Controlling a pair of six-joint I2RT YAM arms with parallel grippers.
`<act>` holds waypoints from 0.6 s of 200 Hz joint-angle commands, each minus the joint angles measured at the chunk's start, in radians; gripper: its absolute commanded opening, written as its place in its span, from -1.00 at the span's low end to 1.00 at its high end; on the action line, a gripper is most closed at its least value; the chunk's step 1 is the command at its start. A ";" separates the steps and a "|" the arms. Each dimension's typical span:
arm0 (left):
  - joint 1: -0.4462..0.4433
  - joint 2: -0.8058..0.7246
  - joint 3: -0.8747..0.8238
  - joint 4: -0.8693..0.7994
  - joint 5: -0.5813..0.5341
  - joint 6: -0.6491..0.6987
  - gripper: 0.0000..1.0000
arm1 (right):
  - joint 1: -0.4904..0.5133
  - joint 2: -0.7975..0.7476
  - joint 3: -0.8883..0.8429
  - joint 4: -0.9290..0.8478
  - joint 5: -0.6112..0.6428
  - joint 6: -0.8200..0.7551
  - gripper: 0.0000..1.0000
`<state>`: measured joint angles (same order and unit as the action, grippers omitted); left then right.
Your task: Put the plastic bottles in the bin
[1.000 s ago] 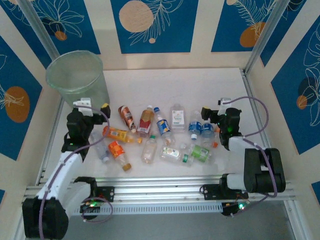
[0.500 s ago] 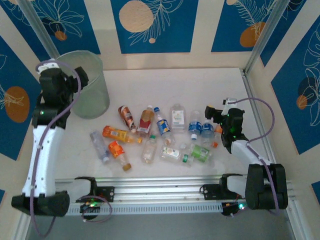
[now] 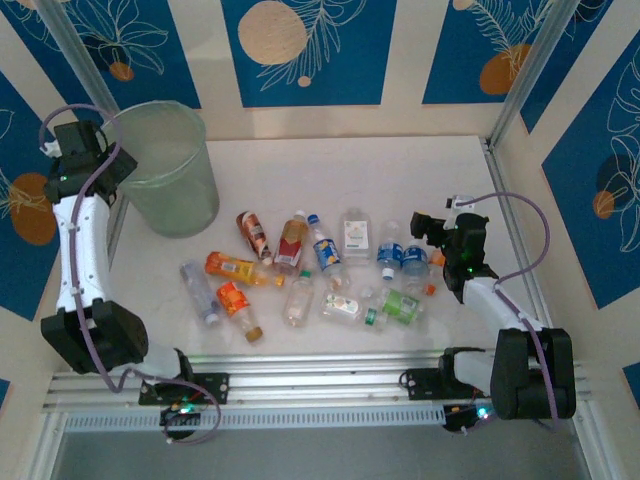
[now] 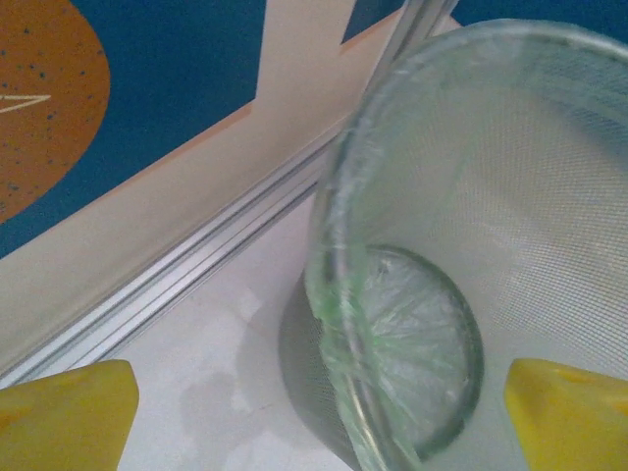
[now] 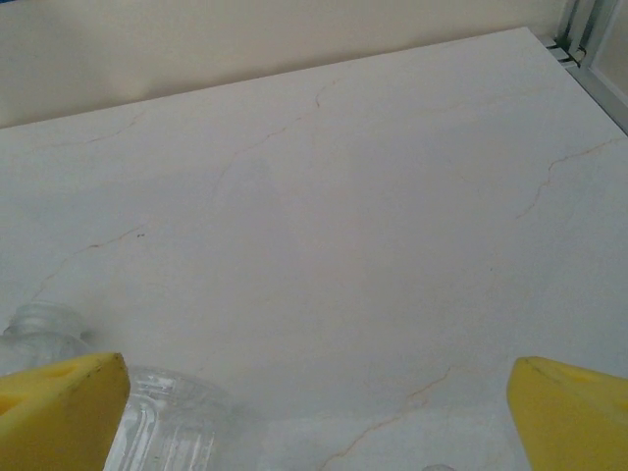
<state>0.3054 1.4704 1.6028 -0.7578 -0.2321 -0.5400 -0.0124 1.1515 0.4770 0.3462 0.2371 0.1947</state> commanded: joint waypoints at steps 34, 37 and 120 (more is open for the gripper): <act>0.026 0.016 0.042 0.004 0.058 -0.026 0.81 | 0.007 -0.012 0.034 -0.009 0.002 0.026 0.99; 0.026 0.016 0.040 0.001 0.060 -0.027 0.80 | 0.007 -0.013 0.034 -0.009 0.003 0.026 0.98; -0.022 -0.055 -0.187 0.184 0.078 -0.237 0.76 | 0.009 -0.024 0.026 -0.007 -0.017 0.032 0.99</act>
<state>0.3004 1.4338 1.4544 -0.6548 -0.1749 -0.6823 -0.0124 1.1465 0.4770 0.3420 0.2356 0.2104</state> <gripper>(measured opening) 0.882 0.992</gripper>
